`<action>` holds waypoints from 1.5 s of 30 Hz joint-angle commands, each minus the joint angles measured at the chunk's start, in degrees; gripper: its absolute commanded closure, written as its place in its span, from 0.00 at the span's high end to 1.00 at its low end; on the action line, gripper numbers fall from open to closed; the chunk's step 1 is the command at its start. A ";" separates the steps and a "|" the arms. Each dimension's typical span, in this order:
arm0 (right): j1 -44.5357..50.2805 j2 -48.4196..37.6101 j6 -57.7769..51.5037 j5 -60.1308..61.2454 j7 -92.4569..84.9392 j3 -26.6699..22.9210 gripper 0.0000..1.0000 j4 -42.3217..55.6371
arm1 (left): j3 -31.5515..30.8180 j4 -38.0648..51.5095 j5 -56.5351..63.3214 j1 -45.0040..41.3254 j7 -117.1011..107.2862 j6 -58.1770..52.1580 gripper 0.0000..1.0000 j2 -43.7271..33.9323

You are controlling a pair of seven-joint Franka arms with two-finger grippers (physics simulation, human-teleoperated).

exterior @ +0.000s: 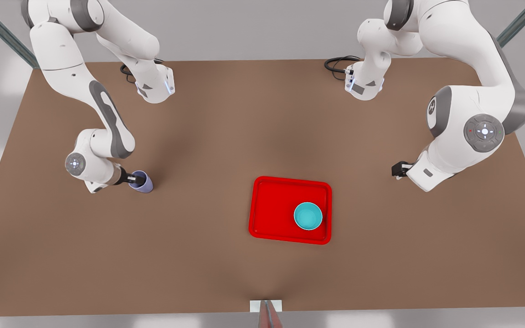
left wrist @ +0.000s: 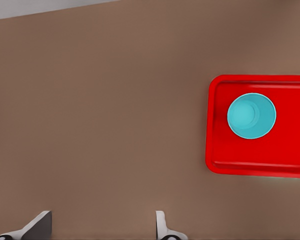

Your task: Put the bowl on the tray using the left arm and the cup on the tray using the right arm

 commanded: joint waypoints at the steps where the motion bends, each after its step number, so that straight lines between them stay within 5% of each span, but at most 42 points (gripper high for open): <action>1: 0.04 0.05 -0.02 0.00 0.10 0.00 0.47 0.03 | 0.00 0.00 0.01 0.00 0.00 0.00 1.00 -0.01; 3: 0.21 0.31 -0.37 -0.09 0.28 0.00 0.25 0.12 | 0.00 0.00 0.01 0.00 0.00 0.00 1.00 -0.01; 4: 1.09 0.31 -0.54 -0.09 1.50 0.00 0.21 0.21 | 0.00 0.00 0.01 0.00 0.00 -0.17 1.00 -0.01; 15: 1.80 0.23 -3.88 -0.09 4.32 0.09 0.21 2.93 | 0.00 0.00 0.01 0.00 0.00 -0.88 1.00 -0.09; 20: 8.30 -0.39 -20.66 0.00 7.66 0.35 0.21 15.32 | 0.00 -0.09 0.01 0.00 0.00 -0.88 1.00 -0.09; 24: 11.37 0.23 -24.36 0.00 24.88 10.55 0.21 22.18 | 0.00 -0.09 0.01 0.00 0.00 -0.88 1.00 -0.09; 28: 26.22 6.37 -24.10 -0.09 38.33 10.55 0.21 34.31 | 0.00 -0.09 0.01 0.09 0.00 -0.88 1.00 -0.01; 34: 35.11 18.33 -23.57 -4.66 43.43 9.76 0.21 48.11 | 0.00 -0.09 0.01 0.09 0.00 -0.88 1.00 -0.01; 36: 42.05 18.77 -23.22 -4.13 43.34 2.47 0.21 51.36 | 0.00 -0.09 0.01 0.09 0.00 -0.88 1.00 -0.01; 39: 46.53 22.37 -22.69 -4.13 43.08 -1.58 0.21 58.56 | 0.00 -0.09 0.01 0.09 0.00 -0.88 1.00 -0.01; 45: 48.73 29.58 -14.87 -4.13 44.31 -1.75 0.21 63.40 | 0.00 -1.23 0.01 0.09 0.00 -0.70 1.00 -0.09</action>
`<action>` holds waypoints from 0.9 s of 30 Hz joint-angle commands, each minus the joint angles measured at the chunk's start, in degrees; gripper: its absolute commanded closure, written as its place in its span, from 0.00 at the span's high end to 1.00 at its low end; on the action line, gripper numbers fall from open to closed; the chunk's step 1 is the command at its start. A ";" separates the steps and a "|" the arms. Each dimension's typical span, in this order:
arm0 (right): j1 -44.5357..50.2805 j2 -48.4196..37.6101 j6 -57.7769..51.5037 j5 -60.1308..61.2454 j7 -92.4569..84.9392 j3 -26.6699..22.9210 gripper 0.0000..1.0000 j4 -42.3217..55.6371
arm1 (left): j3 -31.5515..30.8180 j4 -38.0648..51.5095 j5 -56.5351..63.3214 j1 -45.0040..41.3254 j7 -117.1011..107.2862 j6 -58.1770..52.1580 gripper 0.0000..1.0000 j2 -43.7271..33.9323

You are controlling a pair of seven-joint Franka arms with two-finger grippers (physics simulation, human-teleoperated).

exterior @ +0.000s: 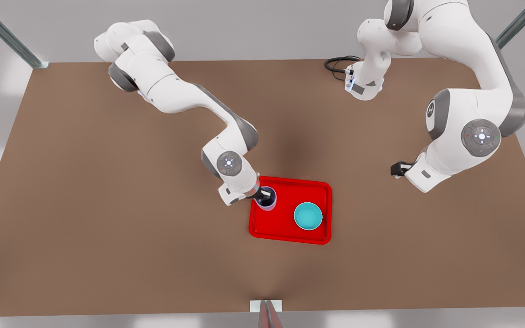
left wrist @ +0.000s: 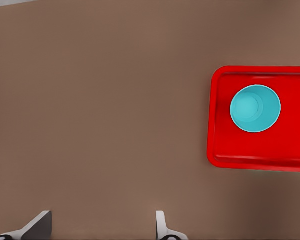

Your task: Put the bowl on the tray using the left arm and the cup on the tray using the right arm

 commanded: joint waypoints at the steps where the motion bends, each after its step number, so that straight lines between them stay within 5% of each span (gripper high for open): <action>1: 0.00 0.10 -0.24 -0.42 0.17 0.00 0.21 -0.03 | 0.00 0.00 0.01 0.00 0.00 -0.04 1.00 0.03; 18: 2.81 6.60 5.65 -0.69 0.08 -1.84 0.27 -0.64 | 0.09 -0.70 0.01 0.08 0.00 0.40 1.00 0.03; 20: 2.99 6.95 5.65 -0.69 0.08 -1.93 0.41 -0.55 | 0.09 -0.79 0.01 0.08 0.00 0.40 1.00 0.03; 21: 3.08 6.95 5.65 -0.77 -0.44 -2.19 0.83 -0.64 | 0.09 -1.23 0.01 0.08 -0.09 0.40 1.00 0.03; 22: 3.08 6.95 5.83 -0.95 -0.88 -2.19 1.00 -0.73 | 0.09 -1.32 0.01 0.08 0.00 0.40 1.00 0.03; 27: 3.16 6.95 6.09 -2.26 -0.97 -2.19 1.00 -0.82 | 0.09 -1.32 0.01 0.08 0.00 0.40 1.00 0.03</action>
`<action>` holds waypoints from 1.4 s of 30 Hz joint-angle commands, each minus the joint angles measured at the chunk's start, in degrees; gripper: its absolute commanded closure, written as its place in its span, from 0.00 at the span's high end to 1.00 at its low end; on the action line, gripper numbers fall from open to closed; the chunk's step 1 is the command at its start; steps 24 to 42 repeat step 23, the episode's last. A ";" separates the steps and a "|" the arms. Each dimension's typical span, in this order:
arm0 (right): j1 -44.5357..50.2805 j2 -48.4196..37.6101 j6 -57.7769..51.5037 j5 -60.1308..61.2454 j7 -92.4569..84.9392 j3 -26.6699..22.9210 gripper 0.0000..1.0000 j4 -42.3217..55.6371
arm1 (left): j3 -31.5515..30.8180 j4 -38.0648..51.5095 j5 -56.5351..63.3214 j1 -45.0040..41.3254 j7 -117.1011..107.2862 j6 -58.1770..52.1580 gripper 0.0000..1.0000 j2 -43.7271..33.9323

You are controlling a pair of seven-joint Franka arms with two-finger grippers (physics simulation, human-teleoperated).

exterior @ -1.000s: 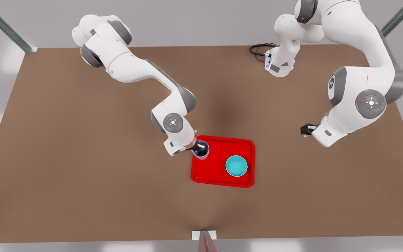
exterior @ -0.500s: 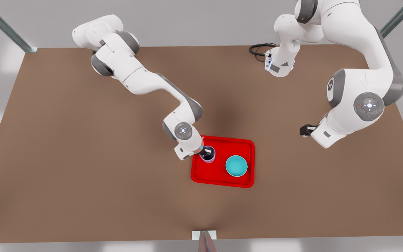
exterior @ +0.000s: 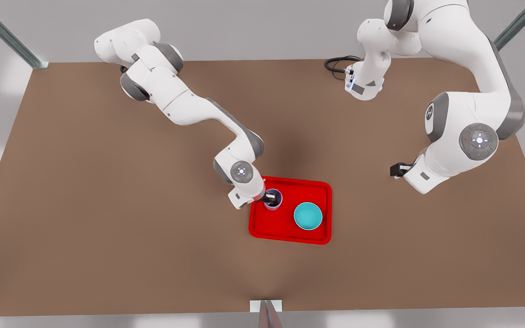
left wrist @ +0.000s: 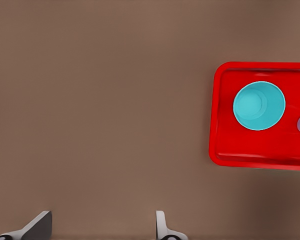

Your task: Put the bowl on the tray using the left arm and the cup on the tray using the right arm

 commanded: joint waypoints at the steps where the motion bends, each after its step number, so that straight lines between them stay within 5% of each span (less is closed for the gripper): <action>1: 0.09 -0.01 0.00 -0.05 0.00 0.00 1.00 0.00 | 0.03 0.00 0.01 0.01 -0.01 0.00 1.00 -0.01; 8: 0.18 -0.97 -0.09 0.22 0.09 0.00 1.00 -0.87 | 0.03 0.00 0.01 0.01 0.08 0.00 1.00 -0.01; 14: -0.70 -11.51 -10.89 0.66 0.00 0.70 1.00 -2.46 | 0.03 0.09 0.01 0.01 0.08 0.00 1.00 -0.01; 15: -3.85 -21.23 -18.34 0.83 -1.83 0.62 1.00 -5.87 | 0.03 0.00 0.01 0.01 0.08 0.09 1.00 -0.01; 17: -20.55 -48.16 -35.05 1.10 -32.86 0.53 1.00 -18.98 | 0.03 0.00 0.01 0.01 -0.01 0.09 1.00 -0.01; 19: -33.39 -55.73 -42.71 6.89 -50.97 0.00 1.00 -19.07 | 0.03 0.00 0.01 -0.08 -0.01 0.09 1.00 -0.01; 23: -41.31 -55.20 -46.14 6.90 -47.37 0.26 1.00 -18.90 | 0.03 0.00 0.01 0.01 -0.01 0.18 1.00 -0.01; 42: -41.31 -55.20 -46.14 6.90 -47.37 0.26 1.00 -18.90 | 0.03 0.00 0.01 0.01 -0.01 0.18 1.00 -0.01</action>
